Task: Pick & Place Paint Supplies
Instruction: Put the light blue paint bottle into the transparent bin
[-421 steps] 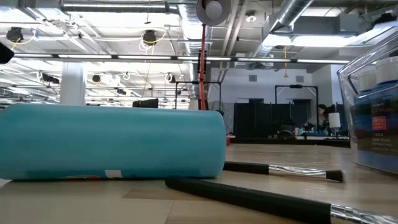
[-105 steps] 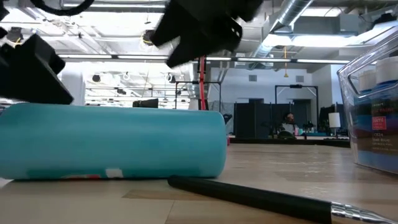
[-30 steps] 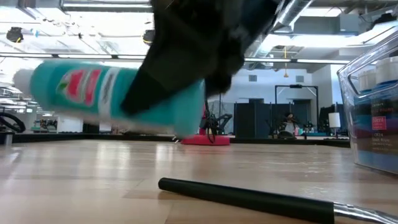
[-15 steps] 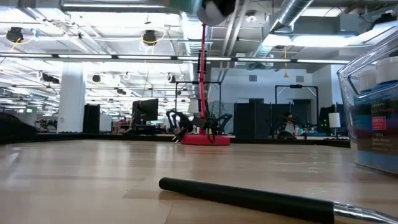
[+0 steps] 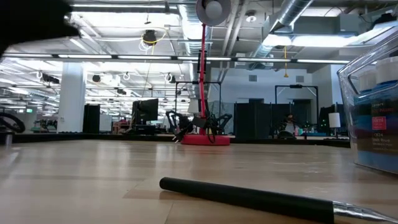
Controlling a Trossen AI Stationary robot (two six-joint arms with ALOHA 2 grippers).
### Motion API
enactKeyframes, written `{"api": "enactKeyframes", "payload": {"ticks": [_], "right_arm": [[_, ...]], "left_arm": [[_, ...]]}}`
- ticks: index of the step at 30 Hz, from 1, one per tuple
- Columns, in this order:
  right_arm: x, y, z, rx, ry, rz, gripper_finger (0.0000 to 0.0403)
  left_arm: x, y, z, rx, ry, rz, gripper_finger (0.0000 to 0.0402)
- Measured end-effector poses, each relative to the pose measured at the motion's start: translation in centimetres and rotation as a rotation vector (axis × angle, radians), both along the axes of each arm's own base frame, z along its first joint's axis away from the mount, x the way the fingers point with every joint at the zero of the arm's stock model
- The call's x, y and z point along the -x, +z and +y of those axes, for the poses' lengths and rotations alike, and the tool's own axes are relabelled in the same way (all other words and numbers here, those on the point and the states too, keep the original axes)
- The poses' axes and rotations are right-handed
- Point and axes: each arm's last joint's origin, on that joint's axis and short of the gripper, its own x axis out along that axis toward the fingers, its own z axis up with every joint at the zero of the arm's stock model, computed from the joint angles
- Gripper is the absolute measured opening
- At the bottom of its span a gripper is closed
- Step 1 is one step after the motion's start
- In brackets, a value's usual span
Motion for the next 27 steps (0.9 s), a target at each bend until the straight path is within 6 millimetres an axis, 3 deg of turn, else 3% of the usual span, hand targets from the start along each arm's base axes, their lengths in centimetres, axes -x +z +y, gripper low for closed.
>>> {"api": "enactKeyframes", "payload": {"ticks": [4, 9, 15, 18, 21, 24, 27], "right_arm": [[0.8, 1.2, 0.2, -0.004, 0.018, -0.016, 0.0166], [4.1, 5.5, 0.8, 0.022, 0.022, -0.083, 0.0166], [8.9, 10.5, 1.2, 0.049, -0.007, -0.203, 0.0166], [10.3, 11.4, 1.7, 0.067, 0.008, -0.23, 0.0169], [11.2, 11.9, 2.3, 0.089, 0.001, -0.262, 0.0169], [11.3, 12.0, 2.4, 0.108, 0.0, -0.272, 0.0169], [11.1, 12.0, 2.2, 0.107, -0.009, -0.276, 0.017]], "left_arm": [[-1.4, 3.5, 0.5, -0.056, -0.207, 0.057, 0.0153], [-2.6, 6.6, 1.0, -0.127, -0.38, -0.017, 0.0152], [-4.1, 10.2, 2.5, -0.243, -0.556, -0.338, 0.0152], [-5.1, 11.7, 4.2, -0.296, -0.567, -0.512, 0.0152], [-6.7, 12.8, 5.9, -0.333, -0.552, -0.558, 0.0154], [-8.6, 14.5, 7.7, -0.281, -0.565, -0.64, 0.0169], [-10.2, 15.0, 8.4, -0.261, -0.63, -0.626, 0.0196]]}}
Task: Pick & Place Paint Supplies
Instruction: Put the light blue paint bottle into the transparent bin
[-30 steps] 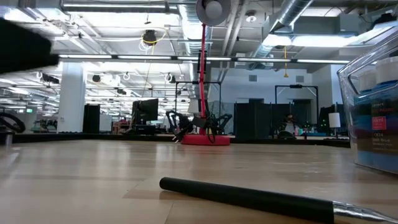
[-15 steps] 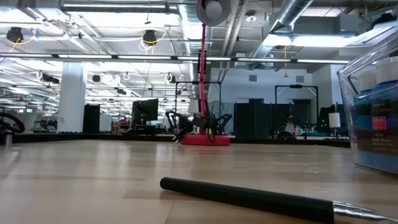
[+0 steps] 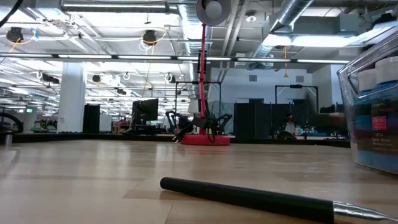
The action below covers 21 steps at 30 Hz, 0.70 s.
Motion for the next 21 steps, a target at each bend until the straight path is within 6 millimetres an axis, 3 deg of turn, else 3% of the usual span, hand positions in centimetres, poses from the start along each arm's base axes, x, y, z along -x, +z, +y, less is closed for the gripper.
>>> {"api": "enactKeyframes", "payload": {"ticks": [11, 21], "right_arm": [[-0.8, 0.4, -0.6, 0.013, -0.022, -0.039, 0.0174], [-2.4, 0.4, -1.6, 0.026, -0.057, -0.067, 0.0174]], "left_arm": [[-1.1, 2.5, -1.0, -0.005, -0.067, -0.031, 0.0308], [-2.1, 2.9, 0.5, -0.007, -0.052, -0.048, 0.03]]}}
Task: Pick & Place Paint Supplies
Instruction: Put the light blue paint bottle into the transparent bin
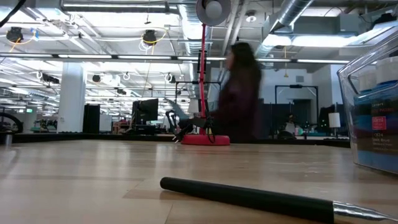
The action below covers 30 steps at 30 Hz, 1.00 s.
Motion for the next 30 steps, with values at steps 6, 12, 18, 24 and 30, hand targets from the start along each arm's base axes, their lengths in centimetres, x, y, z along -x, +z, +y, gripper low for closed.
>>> {"api": "enactKeyframes", "payload": {"ticks": [6, 12, 18, 24, 30], "right_arm": [[-0.2, 0.0, -0.2, 0.008, 0.0, -0.001, 0.0179], [-0.9, -0.3, -0.4, 0.009, -0.013, -0.007, 0.0177], [-1.1, -0.4, -0.5, 0.01, -0.015, -0.001, 0.0186], [0.2, -0.7, 0.4, 0.031, 0.007, 0.038, 0.0219], [2.6, 0.8, 0.5, -0.061, 0.016, 0.04, 0.0255]], "left_arm": [[-0.1, 0.0, 0.2, 0.008, -0.013, 0.001, 0.0266], [-0.3, 0.6, 0.4, 0.008, -0.012, -0.026, 0.0205], [-0.4, 0.5, 0.3, -0.003, -0.019, -0.016, 0.0142], [-0.7, 0.1, 0.1, -0.012, 0.004, 0.061, 0.012], [-0.3, 0.6, 0.1, -0.071, 0.016, 0.216, 0.012]]}}
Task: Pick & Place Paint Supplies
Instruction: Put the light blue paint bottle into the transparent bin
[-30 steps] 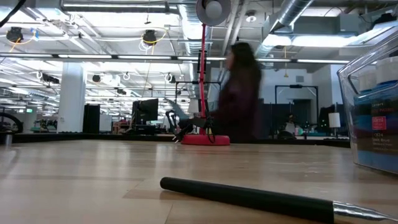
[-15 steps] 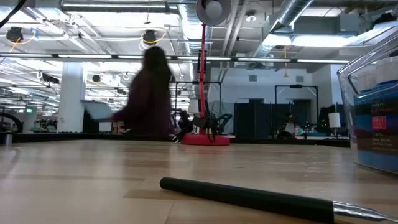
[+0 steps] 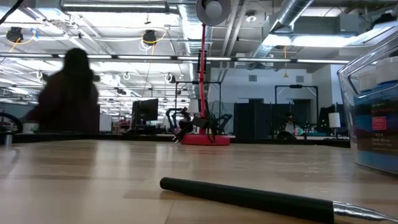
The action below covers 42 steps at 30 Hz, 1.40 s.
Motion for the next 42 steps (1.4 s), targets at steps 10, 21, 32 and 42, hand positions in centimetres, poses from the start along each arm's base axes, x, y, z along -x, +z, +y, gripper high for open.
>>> {"api": "enactKeyframes", "payload": {"ticks": [10, 21, 32, 42], "right_arm": [[2.3, 1.9, -1.0, -0.137, 0.047, 0.01, 0.026], [3.0, 0.7, -2.3, -0.191, 0.003, 0.205, 0.0261], [2.8, -0.2, -2.7, -0.319, 0.023, 0.333, 0.0261], [2.0, -0.8, -1.2, -0.279, 0.08, 0.309, 0.0261]], "left_arm": [[0.3, 0.4, 1.5, 0.052, -0.085, 0.258, 0.0117], [-4.4, -3.0, 3.3, 0.183, -0.158, 0.409, 0.0122], [-6.7, -3.3, 2.0, 0.154, -0.165, 0.483, 0.0125], [-6.6, -3.3, 1.9, 0.156, -0.164, 0.485, 0.0126]]}}
